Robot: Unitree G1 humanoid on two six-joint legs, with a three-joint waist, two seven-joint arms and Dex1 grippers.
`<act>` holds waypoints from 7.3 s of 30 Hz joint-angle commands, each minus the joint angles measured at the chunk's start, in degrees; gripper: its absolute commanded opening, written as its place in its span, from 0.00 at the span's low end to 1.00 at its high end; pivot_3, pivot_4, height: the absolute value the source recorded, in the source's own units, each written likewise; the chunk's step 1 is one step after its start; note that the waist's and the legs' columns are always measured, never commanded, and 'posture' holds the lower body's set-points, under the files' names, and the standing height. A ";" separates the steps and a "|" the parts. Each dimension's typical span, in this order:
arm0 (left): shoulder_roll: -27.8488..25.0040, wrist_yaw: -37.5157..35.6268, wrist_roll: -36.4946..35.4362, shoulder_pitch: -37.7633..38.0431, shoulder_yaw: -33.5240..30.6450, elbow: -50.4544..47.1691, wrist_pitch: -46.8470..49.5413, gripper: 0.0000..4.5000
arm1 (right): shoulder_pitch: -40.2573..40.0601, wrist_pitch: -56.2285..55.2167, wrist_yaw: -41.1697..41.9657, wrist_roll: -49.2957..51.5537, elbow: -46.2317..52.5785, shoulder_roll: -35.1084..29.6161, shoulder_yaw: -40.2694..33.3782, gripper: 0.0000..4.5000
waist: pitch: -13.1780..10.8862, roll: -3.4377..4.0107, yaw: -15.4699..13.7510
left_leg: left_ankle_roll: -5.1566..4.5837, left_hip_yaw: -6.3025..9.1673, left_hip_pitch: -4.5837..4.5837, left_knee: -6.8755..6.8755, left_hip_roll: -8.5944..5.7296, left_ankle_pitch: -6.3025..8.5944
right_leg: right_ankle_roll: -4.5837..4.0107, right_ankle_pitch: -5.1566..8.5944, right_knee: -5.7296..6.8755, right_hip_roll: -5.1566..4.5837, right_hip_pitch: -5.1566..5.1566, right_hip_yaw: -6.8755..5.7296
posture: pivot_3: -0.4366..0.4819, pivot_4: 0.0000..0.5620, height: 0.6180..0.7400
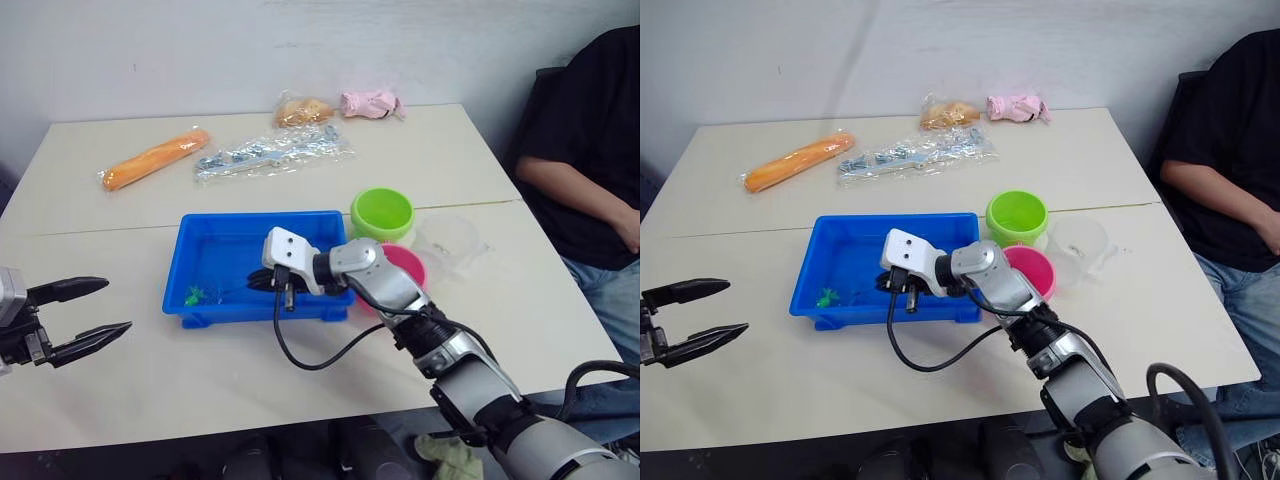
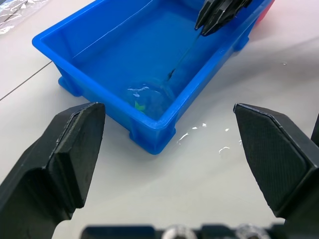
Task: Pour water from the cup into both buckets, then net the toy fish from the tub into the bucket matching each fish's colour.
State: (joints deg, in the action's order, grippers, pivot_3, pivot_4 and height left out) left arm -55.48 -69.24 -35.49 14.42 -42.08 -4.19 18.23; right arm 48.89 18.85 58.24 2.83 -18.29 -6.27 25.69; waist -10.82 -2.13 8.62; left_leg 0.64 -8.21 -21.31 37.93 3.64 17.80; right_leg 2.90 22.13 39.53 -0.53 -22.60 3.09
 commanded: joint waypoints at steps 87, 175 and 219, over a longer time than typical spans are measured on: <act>20.36 9.12 1.93 -33.66 28.90 3.81 -6.49 0.99 | -24.71 -66.73 -25.64 -22.87 1.86 -51.91 -33.69 0.00 | -0.07 0.13 -3.71 | 0.02 -0.09 0.11 0.18 0.00 0.00 | 0.03 0.00 0.00 0.09 0.14 0.14 | 0.48 0.27 1.00; 3.89 -1.14 -14.37 -19.14 11.41 -13.64 6.90 0.99 | -25.24 -15.55 1.40 40.45 33.69 -43.94 -21.37 0.00 | -0.06 0.16 -3.99 | 0.00 0.15 0.09 0.26 0.02 -0.07 | 0.04 -0.01 0.09 0.04 0.25 -0.02 | 0.48 0.27 1.00; 5.70 -5.68 -7.57 5.16 6.68 -20.37 -0.15 1.00 | -34.68 -38.06 5.65 6.40 7.25 -13.58 -1.31 0.61 | 0.04 -0.03 -3.67 | -0.06 0.15 0.19 0.17 -0.02 -0.01 | 0.00 -0.02 -0.04 0.06 0.34 -0.03 | 0.48 0.27 1.00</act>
State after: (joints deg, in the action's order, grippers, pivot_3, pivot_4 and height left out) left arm -49.29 -74.98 -42.35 19.73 -33.84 -24.05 18.29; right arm 14.48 -18.52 62.93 7.39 -13.62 -19.10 25.90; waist -10.78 -2.15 4.95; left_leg 0.58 -8.06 -21.12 38.10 3.61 17.79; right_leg 2.90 22.11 39.49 -0.47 -22.26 3.06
